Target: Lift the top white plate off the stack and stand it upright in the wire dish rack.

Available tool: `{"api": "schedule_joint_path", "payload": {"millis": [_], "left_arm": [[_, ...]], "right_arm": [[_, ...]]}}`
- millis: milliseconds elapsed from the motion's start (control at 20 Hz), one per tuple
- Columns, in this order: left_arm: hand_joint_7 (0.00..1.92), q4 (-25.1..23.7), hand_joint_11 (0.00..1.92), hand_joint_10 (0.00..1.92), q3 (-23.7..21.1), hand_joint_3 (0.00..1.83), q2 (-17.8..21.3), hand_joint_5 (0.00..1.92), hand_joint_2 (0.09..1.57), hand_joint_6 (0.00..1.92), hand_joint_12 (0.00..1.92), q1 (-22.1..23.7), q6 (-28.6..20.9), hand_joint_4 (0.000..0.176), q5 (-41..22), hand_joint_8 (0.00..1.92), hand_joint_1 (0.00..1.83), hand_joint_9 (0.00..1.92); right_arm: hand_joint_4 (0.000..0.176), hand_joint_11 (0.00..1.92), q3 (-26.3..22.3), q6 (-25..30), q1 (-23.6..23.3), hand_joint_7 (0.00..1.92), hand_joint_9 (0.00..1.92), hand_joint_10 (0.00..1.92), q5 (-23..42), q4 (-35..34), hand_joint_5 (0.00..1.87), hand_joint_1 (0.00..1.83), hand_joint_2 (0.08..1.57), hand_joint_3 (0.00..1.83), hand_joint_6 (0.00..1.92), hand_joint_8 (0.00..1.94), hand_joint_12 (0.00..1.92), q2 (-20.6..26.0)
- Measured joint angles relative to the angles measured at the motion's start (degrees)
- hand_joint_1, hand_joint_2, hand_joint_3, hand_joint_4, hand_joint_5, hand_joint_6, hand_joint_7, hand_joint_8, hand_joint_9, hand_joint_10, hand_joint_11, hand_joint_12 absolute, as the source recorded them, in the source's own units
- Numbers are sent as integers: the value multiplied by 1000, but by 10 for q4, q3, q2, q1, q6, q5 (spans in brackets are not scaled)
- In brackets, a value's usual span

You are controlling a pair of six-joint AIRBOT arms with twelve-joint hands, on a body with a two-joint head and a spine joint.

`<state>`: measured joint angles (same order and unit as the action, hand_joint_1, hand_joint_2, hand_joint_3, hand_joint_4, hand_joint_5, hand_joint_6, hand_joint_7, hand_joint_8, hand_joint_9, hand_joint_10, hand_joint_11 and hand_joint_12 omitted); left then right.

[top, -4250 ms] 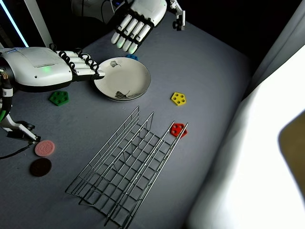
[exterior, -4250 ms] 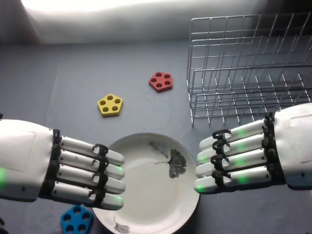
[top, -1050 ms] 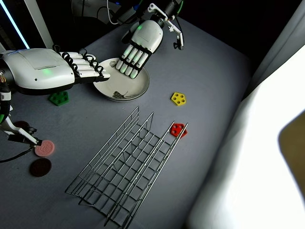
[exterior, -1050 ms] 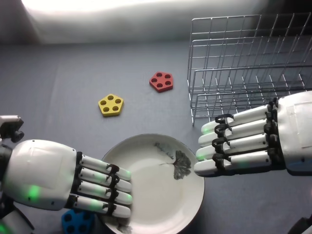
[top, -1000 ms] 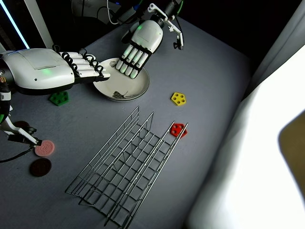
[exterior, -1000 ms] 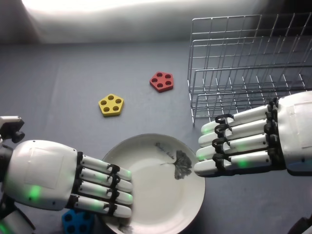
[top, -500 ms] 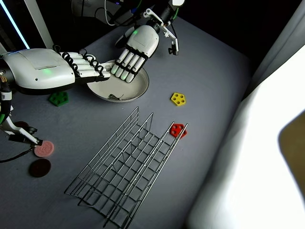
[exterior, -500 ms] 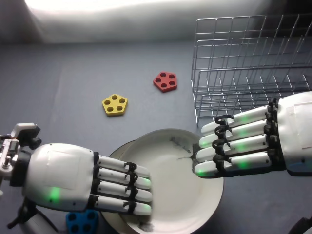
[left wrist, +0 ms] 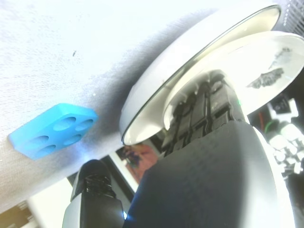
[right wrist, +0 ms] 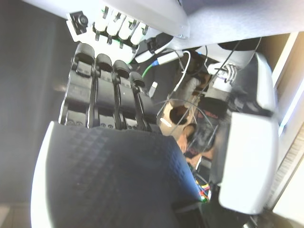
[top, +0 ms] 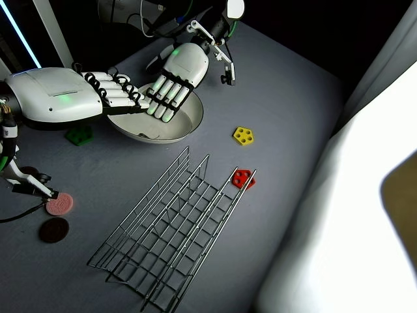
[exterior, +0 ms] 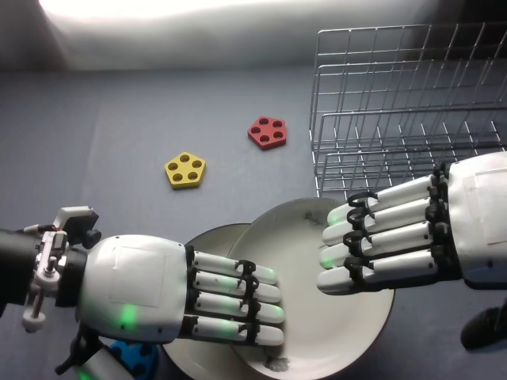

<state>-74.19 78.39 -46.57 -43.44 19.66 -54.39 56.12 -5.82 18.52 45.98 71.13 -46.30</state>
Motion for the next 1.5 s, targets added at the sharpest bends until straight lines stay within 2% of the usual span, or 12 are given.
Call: {"api": "schedule_joint_path", "payload": {"millis": [300, 600, 700, 950, 1000, 1500], "left_arm": [[22, 10, 27, 0, 3, 2, -1, 10, 1017, 1, 10, -3, 0, 0, -3, 1, 55, 13], [5, 13, 15, 0, 3, 1, -1, 3, 1016, 0, 4, -3, 0, 0, -3, 0, 61, 0], [13, 14, 19, 0, 3, 1, -1, 9, 1017, 3, 5, -3, 0, 0, -3, 4, 47, 1], [15, 15, 42, 3, 1, 0, -2, 3, 1017, 1, 15, -2, 0, 0, 0, 2, 51, 9], [6, 15, 30, 0, 1, 0, -2, 0, 1016, 0, 9, -2, 0, 0, 0, 0, 50, 1], [21, 16, 38, 5, 1, 0, -3, 7, 1017, 3, 12, -2, 0, 0, 1, 6, 60, 12]], "right_arm": [[0, 236, 4, -12, 14, 145, 176, 1, 0, -16, 182, 1296, 995, 8, 14, 1, 34, -8], [0, 280, 10, -17, 19, 178, 209, 10, -10, -29, 205, 1258, 957, 0, 13, 9, 50, -30], [0, 208, 12, -18, 22, 128, 147, 0, -17, -31, 157, 1184, 986, 7, 0, 0, 19, -34], [0, 245, 26, -18, 31, 218, 240, 8, -33, -45, 272, 1230, 956, 4, 7, 2, 33, -45], [0, 225, 26, -18, 32, 163, 192, 1, -36, -41, 244, 1224, 974, 10, 1, 0, 23, -46], [0, 247, 39, -17, 40, 178, 197, 0, -41, -52, 267, 1184, 1010, 8, 3, 0, 29, -82]]}}
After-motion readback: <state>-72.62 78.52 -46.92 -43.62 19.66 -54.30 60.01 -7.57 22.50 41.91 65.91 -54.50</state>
